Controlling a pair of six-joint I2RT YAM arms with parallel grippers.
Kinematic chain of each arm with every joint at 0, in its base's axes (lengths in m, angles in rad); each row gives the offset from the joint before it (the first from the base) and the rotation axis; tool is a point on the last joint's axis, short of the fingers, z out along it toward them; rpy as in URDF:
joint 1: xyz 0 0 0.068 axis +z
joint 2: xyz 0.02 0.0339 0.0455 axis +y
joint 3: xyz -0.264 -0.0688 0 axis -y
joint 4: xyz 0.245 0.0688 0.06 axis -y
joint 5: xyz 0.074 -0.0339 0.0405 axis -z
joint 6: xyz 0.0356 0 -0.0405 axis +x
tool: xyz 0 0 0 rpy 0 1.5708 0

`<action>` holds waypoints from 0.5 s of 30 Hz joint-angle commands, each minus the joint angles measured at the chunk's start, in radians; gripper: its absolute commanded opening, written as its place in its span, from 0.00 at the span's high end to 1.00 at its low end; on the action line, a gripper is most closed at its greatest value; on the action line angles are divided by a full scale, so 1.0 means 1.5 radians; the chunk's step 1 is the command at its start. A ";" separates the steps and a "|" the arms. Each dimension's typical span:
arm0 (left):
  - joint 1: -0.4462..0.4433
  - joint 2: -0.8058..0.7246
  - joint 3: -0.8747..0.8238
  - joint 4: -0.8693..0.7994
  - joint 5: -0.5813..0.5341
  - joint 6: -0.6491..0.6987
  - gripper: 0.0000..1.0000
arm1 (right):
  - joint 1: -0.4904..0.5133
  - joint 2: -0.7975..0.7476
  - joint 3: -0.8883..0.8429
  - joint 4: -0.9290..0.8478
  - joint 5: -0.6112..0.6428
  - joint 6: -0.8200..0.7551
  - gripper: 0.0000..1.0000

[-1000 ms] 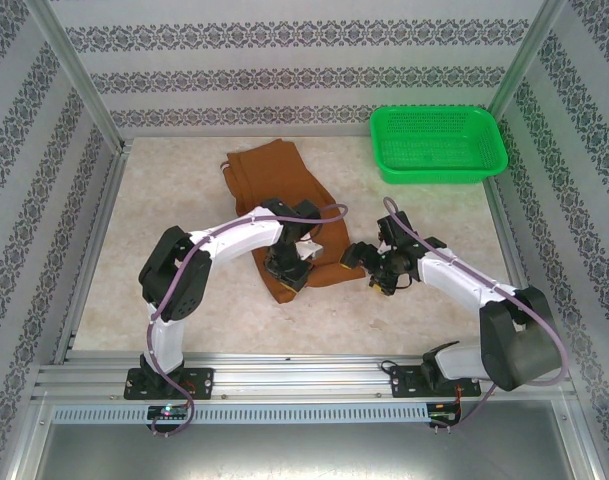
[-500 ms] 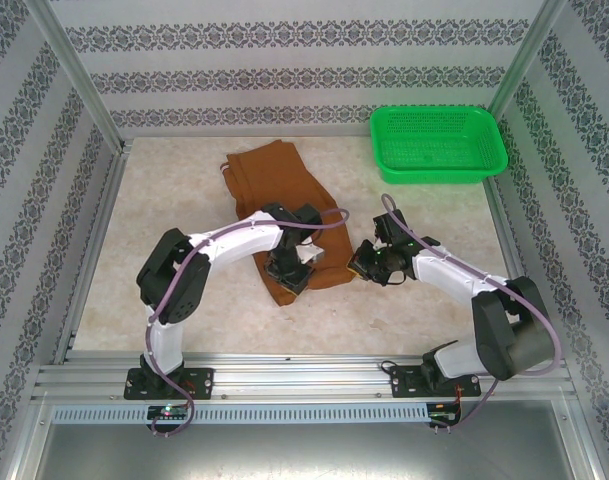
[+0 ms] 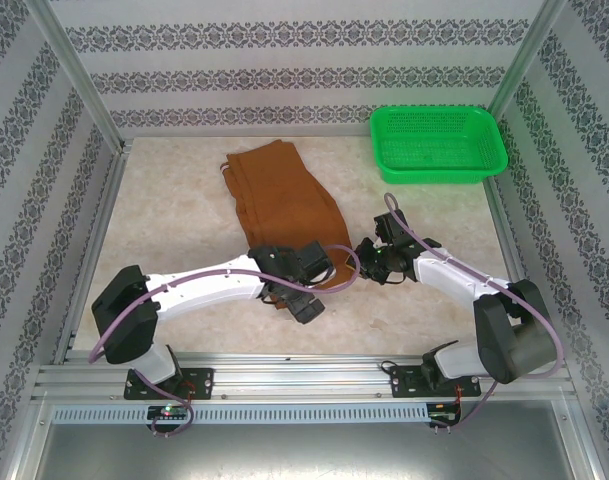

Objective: Roll up the long pants

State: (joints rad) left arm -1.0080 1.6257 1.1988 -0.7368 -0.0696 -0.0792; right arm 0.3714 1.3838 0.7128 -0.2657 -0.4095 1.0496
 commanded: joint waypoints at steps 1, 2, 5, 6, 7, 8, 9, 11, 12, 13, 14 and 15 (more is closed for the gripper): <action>-0.007 0.026 -0.012 0.056 -0.098 0.024 0.06 | 0.008 -0.002 -0.003 0.025 -0.005 0.012 1.00; -0.007 0.035 -0.015 0.065 -0.108 0.033 0.06 | 0.008 -0.003 -0.005 0.029 -0.007 0.014 1.00; 0.004 0.070 -0.021 0.093 -0.124 0.048 0.07 | 0.008 -0.010 -0.012 0.038 -0.010 0.022 1.00; 0.010 0.082 -0.018 0.095 -0.116 0.052 0.08 | 0.008 -0.013 -0.013 0.038 -0.010 0.024 1.00; 0.015 0.092 -0.016 0.097 -0.112 0.052 0.10 | 0.009 -0.016 -0.013 0.038 -0.009 0.024 1.00; 0.021 0.104 -0.012 0.096 -0.102 0.050 0.12 | 0.008 -0.018 -0.013 0.037 -0.010 0.024 1.00; 0.029 0.114 -0.006 0.092 -0.082 0.051 0.24 | 0.007 -0.020 -0.013 0.038 -0.010 0.024 1.00; 0.037 0.125 -0.003 0.094 -0.081 0.047 0.73 | 0.007 -0.023 -0.010 0.037 -0.010 0.022 1.00; 0.040 0.127 0.001 0.089 -0.079 0.046 1.00 | 0.006 -0.023 -0.009 0.035 -0.010 0.021 1.00; 0.040 0.122 0.000 0.091 -0.084 0.049 1.00 | 0.007 -0.023 -0.007 0.035 -0.009 0.019 1.00; 0.042 0.112 -0.002 0.094 -0.073 0.053 1.00 | 0.006 -0.021 -0.004 0.033 -0.007 0.018 1.00; 0.045 0.103 0.002 0.091 -0.053 0.058 1.00 | 0.004 -0.018 -0.002 0.032 -0.005 0.014 1.00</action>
State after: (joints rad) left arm -0.9577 1.8164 1.1809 -0.6125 -0.1764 -0.0223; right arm 0.3714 1.3743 0.7033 -0.2337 -0.4129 1.0714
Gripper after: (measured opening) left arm 0.077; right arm 0.086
